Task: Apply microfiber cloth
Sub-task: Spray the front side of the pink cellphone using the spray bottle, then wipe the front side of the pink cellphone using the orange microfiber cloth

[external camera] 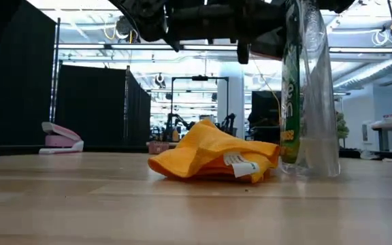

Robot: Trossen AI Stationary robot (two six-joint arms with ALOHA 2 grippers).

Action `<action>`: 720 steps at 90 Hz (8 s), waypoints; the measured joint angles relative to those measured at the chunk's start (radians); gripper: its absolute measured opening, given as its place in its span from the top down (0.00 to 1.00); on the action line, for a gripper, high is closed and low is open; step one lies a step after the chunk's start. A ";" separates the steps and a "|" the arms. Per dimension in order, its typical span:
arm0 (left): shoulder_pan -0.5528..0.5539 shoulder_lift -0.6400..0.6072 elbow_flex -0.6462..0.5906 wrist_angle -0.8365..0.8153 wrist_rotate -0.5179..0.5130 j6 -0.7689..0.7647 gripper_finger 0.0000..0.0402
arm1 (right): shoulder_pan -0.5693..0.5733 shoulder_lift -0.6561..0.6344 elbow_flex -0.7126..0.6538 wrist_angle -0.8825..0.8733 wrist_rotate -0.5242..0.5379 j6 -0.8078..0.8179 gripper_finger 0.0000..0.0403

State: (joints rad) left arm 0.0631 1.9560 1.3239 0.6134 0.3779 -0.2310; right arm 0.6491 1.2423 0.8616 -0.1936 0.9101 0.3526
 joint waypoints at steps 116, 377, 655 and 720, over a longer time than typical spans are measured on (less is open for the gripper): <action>0.034 -0.081 -0.001 -0.137 -0.001 0.058 0.97 | -0.026 -0.057 0.002 -0.076 -0.062 0.095 0.12; -0.528 -0.455 -0.629 -0.424 -0.747 -0.524 0.97 | -0.225 0.769 0.195 0.165 -0.480 0.599 0.57; -0.448 -0.414 -0.623 -0.066 -0.680 -0.412 0.97 | -0.096 0.527 0.368 -0.140 0.071 -0.007 0.94; -0.447 -0.418 -0.619 -0.029 -0.684 -0.408 0.97 | -0.079 0.502 0.369 -0.157 0.084 -0.009 0.94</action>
State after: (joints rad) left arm -0.3843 1.5382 0.7048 0.5843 -0.3065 -0.6392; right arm 0.5701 1.7440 1.2304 -0.3508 0.9945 0.3441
